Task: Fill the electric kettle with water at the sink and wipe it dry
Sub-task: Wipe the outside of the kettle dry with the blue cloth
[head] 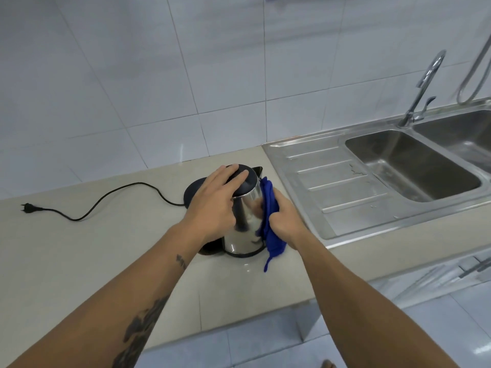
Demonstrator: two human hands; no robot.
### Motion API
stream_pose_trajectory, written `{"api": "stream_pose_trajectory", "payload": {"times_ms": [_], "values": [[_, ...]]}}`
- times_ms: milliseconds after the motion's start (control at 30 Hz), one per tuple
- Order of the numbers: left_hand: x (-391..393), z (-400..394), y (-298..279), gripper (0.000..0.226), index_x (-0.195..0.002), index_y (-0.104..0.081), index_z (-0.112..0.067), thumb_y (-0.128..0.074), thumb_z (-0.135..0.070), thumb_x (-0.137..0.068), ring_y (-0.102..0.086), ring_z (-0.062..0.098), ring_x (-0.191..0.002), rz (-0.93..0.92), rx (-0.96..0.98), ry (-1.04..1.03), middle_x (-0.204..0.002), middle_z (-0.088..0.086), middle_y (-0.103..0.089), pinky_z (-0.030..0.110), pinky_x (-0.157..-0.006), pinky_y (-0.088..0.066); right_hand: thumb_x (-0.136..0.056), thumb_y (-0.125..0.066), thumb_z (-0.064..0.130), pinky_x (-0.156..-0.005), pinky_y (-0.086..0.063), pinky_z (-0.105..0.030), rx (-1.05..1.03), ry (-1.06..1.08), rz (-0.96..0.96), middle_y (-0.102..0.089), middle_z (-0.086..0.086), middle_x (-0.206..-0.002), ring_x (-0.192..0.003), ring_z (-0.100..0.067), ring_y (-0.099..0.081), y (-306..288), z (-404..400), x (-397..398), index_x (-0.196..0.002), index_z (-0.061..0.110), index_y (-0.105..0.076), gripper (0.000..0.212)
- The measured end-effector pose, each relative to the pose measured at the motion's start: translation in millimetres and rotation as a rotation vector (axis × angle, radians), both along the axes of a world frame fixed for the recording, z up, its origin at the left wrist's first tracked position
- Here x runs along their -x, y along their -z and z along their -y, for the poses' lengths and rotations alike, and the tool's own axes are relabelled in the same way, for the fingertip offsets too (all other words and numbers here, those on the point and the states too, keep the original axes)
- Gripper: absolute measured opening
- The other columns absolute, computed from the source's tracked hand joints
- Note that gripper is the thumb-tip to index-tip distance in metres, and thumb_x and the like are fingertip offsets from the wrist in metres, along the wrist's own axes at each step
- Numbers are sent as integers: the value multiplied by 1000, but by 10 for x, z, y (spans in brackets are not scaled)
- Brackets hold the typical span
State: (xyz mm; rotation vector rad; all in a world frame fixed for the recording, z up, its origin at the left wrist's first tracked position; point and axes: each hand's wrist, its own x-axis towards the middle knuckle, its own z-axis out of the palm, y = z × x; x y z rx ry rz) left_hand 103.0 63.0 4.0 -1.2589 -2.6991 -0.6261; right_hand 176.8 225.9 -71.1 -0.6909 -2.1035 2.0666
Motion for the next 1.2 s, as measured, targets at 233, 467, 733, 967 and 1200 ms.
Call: {"api": "stream_pose_trajectory", "payload": {"times_ms": [233,467,733,967,1200], "values": [[218,133,-33,66,-141,-52,-32,-68,-7,-83,-34,12,-138,0,-62,108,-150,-16,-42,19,-114,-20,-72,-51,-17,-89,-62,-44,28,-2,-35,-63,-9,-128,-104,-25,-73,377,363,-291,-134,49,-35,92],[89,48,72,64,-145,-46,-26,-59,0,-89,-26,12,-145,94,-168,4,-153,-12,-37,27,-119,-20,-74,-64,11,-115,-42,-48,-182,31,-19,-12,8,-165,-150,-21,-26,190,596,-255,-160,40,1,112],[-129,-107,69,69,-155,-23,-16,-43,2,-91,-5,19,-150,108,-105,-108,-162,-1,-14,35,-122,-14,-76,-59,-3,-121,-29,-52,-12,121,133,12,-5,-167,-155,-32,-7,267,1049,-221,-157,29,25,121],[-150,-103,-36,72,-155,-25,-20,-45,3,-90,-6,19,-150,123,-81,-139,-162,-3,-17,30,-121,-11,-55,-51,5,-93,-57,-56,-36,220,76,-54,-19,-135,-116,-43,-59,287,603,1,-143,25,-36,92],[-58,-73,-82,68,-152,-33,-27,-50,-1,-91,-15,13,-148,138,-68,-104,-159,-12,-24,30,-120,-17,-72,-52,-17,-88,-59,-28,-157,107,-39,-59,-2,-133,-113,-20,-61,-113,318,-94,-151,28,-40,92]]}}
